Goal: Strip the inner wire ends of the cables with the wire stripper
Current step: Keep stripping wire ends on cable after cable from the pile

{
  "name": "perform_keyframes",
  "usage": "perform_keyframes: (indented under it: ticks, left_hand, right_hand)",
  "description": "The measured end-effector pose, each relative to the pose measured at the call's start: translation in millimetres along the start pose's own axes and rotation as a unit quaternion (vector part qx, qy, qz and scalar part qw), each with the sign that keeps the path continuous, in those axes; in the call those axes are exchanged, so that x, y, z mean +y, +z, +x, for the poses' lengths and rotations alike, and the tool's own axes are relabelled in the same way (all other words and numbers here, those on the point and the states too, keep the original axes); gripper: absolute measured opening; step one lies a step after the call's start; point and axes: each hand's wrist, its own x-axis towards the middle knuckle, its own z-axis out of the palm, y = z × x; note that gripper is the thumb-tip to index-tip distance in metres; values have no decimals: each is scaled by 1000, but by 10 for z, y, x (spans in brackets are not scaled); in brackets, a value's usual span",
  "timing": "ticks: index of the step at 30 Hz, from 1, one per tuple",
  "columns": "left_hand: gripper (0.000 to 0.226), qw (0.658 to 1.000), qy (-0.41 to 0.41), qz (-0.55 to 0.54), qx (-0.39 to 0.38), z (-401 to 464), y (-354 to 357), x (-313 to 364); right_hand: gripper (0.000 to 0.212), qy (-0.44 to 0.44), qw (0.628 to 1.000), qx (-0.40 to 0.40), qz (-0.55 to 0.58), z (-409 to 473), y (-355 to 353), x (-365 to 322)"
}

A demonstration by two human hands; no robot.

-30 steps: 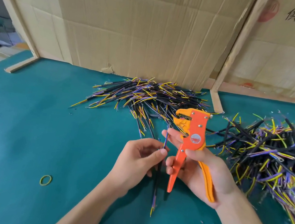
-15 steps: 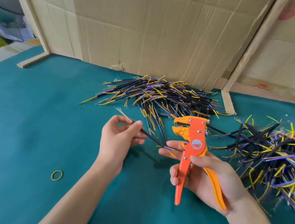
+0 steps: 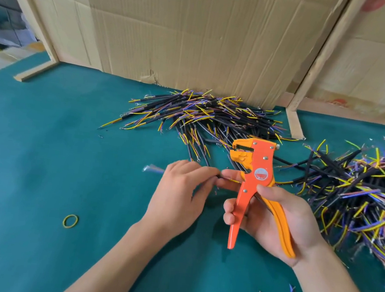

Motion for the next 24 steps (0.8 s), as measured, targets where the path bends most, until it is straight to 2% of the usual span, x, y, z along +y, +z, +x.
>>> perform_keyframes:
  ticks: [6, 10, 16, 21, 24]
  left_hand:
    - [12, 998, -39, -22, 46, 12, 0, 59]
    - [16, 986, -133, -94, 34, 3, 23, 77]
    - [29, 925, -281, -255, 14, 32, 31, 92]
    - [25, 874, -317, -369, -8, 65, -28, 101]
    - [23, 847, -335, -412, -38, 85, -76, 83]
  right_hand:
    - [78, -26, 999, 33, -3, 19, -2, -9]
    - [72, -26, 997, 63, -42, 36, 1, 3]
    - [61, -9, 992, 87, -87, 59, 52, 32]
    - [54, 1, 992, 94, -89, 52, 103, 47]
    - [62, 8, 994, 82, -76, 60, 146, 76]
